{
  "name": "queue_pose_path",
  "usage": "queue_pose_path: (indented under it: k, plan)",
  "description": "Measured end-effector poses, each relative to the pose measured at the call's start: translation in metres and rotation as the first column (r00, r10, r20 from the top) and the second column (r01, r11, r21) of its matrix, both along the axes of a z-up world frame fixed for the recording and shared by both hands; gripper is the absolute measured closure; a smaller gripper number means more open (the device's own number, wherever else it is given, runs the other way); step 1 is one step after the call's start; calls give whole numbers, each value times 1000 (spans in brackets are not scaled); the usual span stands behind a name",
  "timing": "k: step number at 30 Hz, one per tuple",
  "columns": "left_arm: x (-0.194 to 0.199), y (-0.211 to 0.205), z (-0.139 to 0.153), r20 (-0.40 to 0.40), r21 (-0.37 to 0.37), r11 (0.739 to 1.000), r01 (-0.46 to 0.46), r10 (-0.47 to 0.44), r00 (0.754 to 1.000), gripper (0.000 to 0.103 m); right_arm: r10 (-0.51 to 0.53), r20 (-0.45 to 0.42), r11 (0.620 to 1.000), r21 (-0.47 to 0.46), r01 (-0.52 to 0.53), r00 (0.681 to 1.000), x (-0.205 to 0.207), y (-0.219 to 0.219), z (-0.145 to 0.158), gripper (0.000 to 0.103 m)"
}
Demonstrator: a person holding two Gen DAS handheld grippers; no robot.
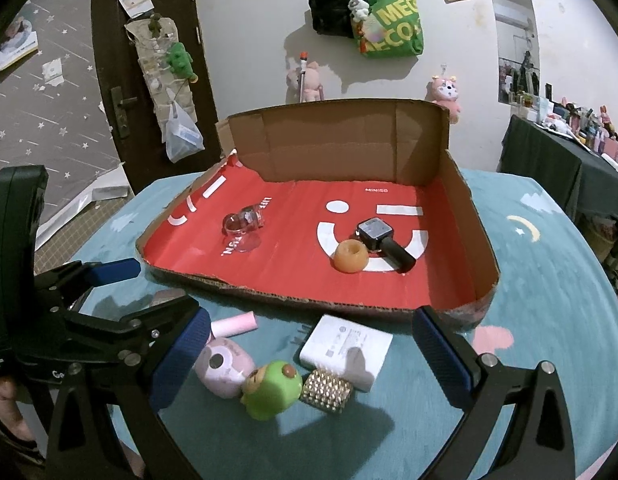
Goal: Organize rigid objects
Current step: 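Withdraw both grippers from the box toward the remaining items, then move the left gripper to the grey eye shadow case while the right approaches the studded roller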
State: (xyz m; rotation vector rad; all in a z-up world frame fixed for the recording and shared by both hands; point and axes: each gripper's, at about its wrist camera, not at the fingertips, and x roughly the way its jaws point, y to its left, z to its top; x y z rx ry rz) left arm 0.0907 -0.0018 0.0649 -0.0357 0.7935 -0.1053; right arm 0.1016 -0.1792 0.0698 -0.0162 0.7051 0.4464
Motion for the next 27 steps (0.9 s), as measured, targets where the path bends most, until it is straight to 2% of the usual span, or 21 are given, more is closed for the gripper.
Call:
queue_pose_path:
  k: [27]
  plan:
    - [-29, 0, -32, -73, 0, 1000, -1, 1, 997, 0, -6, -63, 1000, -31, 4, 998, -29, -6, -31, 0]
